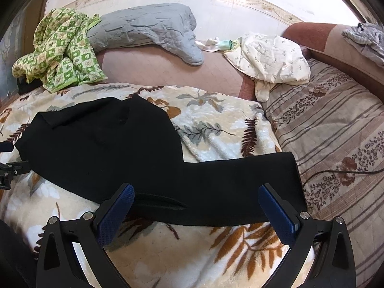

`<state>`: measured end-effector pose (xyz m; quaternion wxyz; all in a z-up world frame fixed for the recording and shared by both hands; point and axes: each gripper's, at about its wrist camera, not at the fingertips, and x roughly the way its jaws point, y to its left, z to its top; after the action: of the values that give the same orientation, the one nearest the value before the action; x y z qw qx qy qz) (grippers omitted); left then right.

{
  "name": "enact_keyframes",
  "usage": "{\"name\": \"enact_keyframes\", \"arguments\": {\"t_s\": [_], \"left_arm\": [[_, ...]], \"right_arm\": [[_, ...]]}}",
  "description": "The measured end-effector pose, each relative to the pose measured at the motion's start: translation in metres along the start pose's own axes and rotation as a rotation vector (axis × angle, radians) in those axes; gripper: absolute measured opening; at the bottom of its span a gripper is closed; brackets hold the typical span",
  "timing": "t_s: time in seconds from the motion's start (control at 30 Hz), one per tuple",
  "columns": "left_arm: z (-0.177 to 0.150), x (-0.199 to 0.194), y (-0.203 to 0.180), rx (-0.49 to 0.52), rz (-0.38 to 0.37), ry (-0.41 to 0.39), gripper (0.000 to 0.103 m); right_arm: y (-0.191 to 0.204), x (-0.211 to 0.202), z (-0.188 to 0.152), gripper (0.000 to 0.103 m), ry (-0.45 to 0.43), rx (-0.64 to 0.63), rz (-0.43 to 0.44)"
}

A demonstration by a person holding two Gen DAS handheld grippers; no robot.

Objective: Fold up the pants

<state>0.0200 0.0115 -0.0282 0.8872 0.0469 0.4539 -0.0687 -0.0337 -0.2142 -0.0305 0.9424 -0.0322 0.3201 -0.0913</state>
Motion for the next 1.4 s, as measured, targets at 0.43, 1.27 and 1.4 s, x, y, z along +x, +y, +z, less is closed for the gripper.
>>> {"name": "enact_keyframes", "arguments": {"t_s": [0.43,1.27,1.4], "left_arm": [[0.003,0.003,0.003,-0.010,-0.005,0.005,0.103],[-0.007,0.048,0.176,-0.832,-0.678,0.046,0.103],[-0.004,0.050,0.180,-0.847,-0.694,0.023,0.094]], "right_arm": [[-0.007,-0.001,0.000,0.102,0.001,0.017,0.009],[-0.062,-0.015,-0.017,0.102,0.028,0.176,-0.061],[-0.068,-0.014,-0.016,0.102,0.026,0.216,-0.049]]}}
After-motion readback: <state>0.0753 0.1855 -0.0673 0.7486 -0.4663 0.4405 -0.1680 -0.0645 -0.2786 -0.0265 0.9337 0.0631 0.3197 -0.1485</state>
